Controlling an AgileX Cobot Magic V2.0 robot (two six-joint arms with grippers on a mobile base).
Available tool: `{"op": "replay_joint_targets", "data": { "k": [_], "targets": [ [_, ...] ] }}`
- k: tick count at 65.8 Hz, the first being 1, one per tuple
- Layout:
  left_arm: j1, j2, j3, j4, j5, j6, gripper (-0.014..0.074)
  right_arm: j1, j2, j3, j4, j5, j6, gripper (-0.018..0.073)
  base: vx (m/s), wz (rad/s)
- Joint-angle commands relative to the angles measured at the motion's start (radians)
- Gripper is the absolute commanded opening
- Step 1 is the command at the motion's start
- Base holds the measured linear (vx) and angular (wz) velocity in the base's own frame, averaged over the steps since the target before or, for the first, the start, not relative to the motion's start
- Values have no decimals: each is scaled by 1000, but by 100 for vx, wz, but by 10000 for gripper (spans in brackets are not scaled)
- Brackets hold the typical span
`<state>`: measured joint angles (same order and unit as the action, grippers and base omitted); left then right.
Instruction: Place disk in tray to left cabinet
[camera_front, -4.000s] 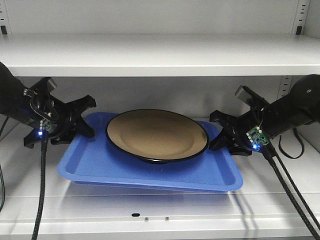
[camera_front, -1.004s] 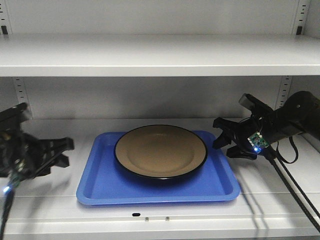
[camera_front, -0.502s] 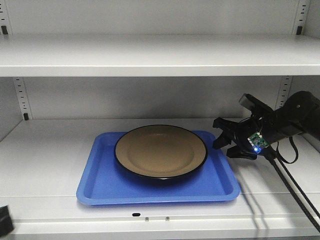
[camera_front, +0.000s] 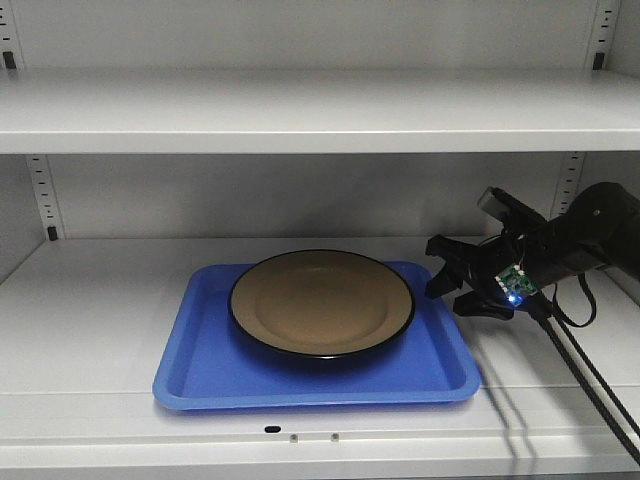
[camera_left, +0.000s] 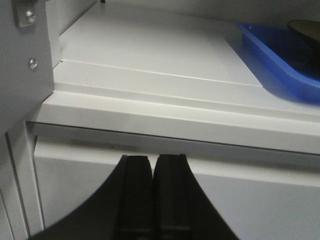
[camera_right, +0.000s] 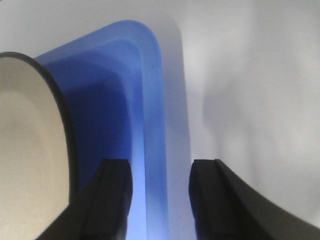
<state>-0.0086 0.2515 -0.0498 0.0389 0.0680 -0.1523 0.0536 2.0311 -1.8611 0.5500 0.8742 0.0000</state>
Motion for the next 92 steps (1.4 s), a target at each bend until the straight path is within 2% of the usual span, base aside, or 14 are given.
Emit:
{"op": "replay_joint_targets", "data": {
  "k": [1, 4, 9, 12, 79, 86, 92],
  "targets": [
    [2, -118, 53, 11, -82, 1, -8, -5, -70, -34, 32, -49, -13, 366, 0, 0],
    [2, -192, 100, 11, -82, 1, -8, -5, -70, -34, 32, -49, -13, 366, 0, 0],
    [2, -289, 94, 10, 31, 1, -8, -5, -70, -34, 33, -49, -13, 366, 0, 0],
    [2, -281, 90, 10, 51, 1, -8, -5, -69, -34, 33, -54, -13, 366, 0, 0],
    [2, -247, 90, 10, 54, 1, -6, -6, -86, -29, 24, -28, -36, 366, 0, 0],
    [2, -247, 90, 10, 54, 1, -6, -6, -144, 47, 23, -57, -69, 362, 0, 0],
    [2, -247, 90, 10, 54, 1, -6, -15, -225, 191, 26, -124, -71, 347, 0, 0]
  ]
}}
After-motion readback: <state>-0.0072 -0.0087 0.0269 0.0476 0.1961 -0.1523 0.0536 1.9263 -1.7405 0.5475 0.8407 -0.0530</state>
